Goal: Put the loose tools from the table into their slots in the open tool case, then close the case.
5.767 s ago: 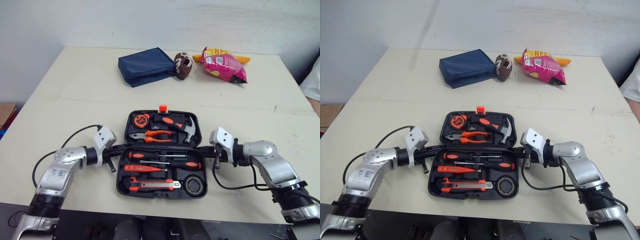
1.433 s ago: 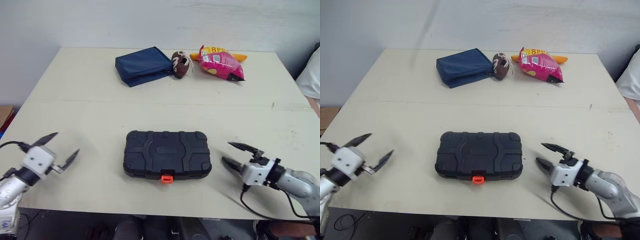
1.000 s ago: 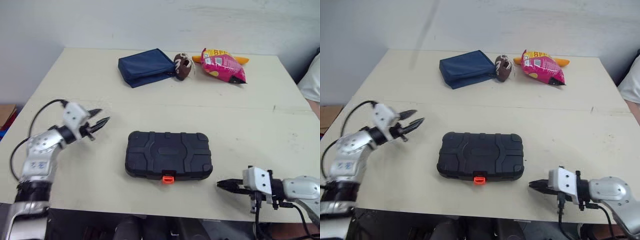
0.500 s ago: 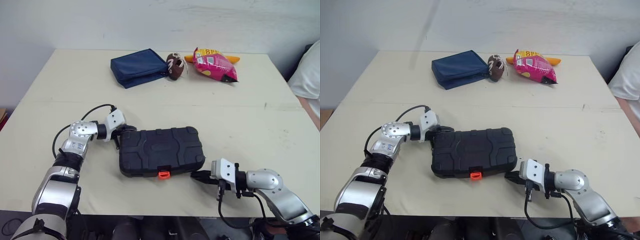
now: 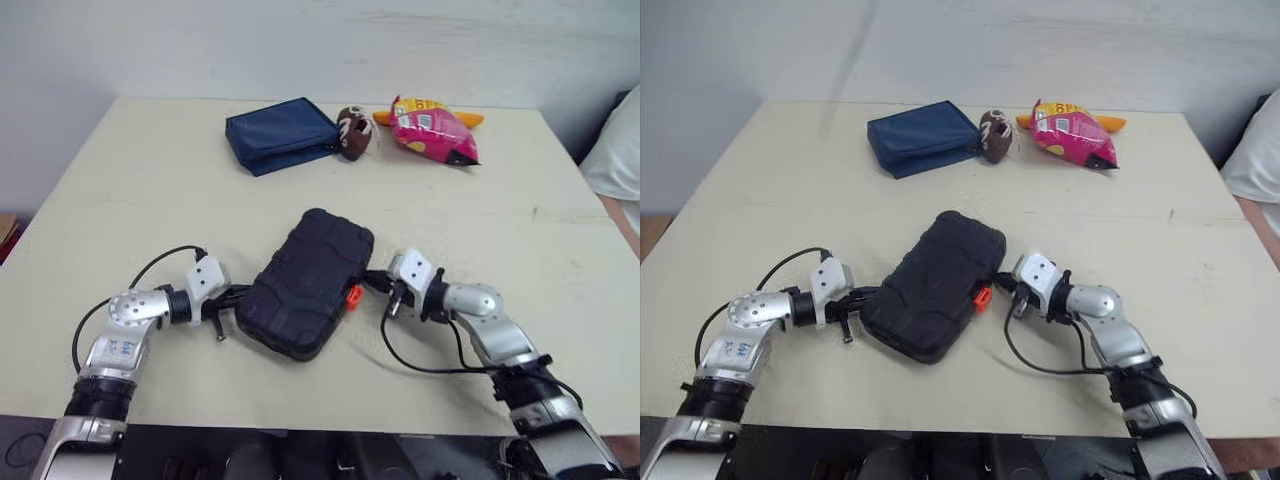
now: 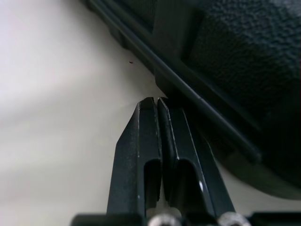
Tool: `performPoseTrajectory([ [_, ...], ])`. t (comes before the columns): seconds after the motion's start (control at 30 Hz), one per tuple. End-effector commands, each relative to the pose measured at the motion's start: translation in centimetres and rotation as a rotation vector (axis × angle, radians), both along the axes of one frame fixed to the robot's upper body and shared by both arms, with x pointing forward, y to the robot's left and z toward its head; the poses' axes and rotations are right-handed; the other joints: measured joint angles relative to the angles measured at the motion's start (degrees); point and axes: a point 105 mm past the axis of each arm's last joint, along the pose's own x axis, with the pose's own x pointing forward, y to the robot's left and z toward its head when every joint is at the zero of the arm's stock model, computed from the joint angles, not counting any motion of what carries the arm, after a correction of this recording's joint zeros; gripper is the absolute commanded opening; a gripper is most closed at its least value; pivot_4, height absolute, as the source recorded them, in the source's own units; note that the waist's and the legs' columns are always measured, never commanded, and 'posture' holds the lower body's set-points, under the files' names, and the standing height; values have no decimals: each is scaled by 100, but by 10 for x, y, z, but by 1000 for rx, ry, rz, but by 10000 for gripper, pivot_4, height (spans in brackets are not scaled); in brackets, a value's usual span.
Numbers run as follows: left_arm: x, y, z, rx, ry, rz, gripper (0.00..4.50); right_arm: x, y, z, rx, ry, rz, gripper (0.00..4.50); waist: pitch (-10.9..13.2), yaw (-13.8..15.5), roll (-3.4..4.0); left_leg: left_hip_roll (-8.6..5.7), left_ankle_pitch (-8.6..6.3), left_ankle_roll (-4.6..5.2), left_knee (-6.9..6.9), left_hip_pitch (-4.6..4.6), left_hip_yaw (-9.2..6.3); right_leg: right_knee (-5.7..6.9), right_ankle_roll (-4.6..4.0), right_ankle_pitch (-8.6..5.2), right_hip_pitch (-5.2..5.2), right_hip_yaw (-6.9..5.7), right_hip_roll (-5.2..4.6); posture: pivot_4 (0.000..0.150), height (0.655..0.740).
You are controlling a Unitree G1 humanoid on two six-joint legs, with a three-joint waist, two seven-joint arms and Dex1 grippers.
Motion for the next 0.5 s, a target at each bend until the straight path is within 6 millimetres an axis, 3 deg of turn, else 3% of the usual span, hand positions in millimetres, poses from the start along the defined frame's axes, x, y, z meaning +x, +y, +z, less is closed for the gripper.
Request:
performPoseTrajectory([
  [0.03, -1, -4, 9, -32, -57, 61, 913, 2, -1, 1, -14, -33, 6, 0, 0, 9, 1, -2, -1, 2, 0, -2, 0, -1, 0, 0, -1, 0, -2, 1500, 7400],
  [0.13, 4, 10, 17, -39, -111, 165, 913, -1, -8, 1, -31, -40, 7, 0, 0, 8, 1, -2, -5, 9, 0, -3, 3, -8, 0, 0, -1, 2, -4, 1500, 7400],
  [0.23, 5, 12, 61, -122, -249, 114, 913, -13, -30, 11, -7, -80, -27, 0, 0, 79, 1, -2, -5, 7, -5, -8, -4, -9, 0, 0, -6, -4, -2, 1500, 7400],
  [0.33, 1, 1, 80, -142, -286, 10, 913, -20, -42, 24, 62, -114, -92, 0, 1, 113, 2, -2, -4, 5, -9, -20, -7, -14, 0, 0, -16, -7, -2, 1500, 7400],
  [0.43, 3, -38, 113, -238, -291, -157, 913, -46, -51, 41, 159, -138, -127, 0, 4, 170, 7, -6, -3, 5, -8, -28, -10, -15, 1, 0, -17, -9, -4, 1500, 7400],
  [0.5, 13, -74, 115, -206, -254, -260, 913, -64, -36, 47, 186, -135, -51, 0, 4, 234, 8, -8, -3, 5, -4, -34, -13, -15, 6, 1, -19, -9, -2, 1500, 7400],
])
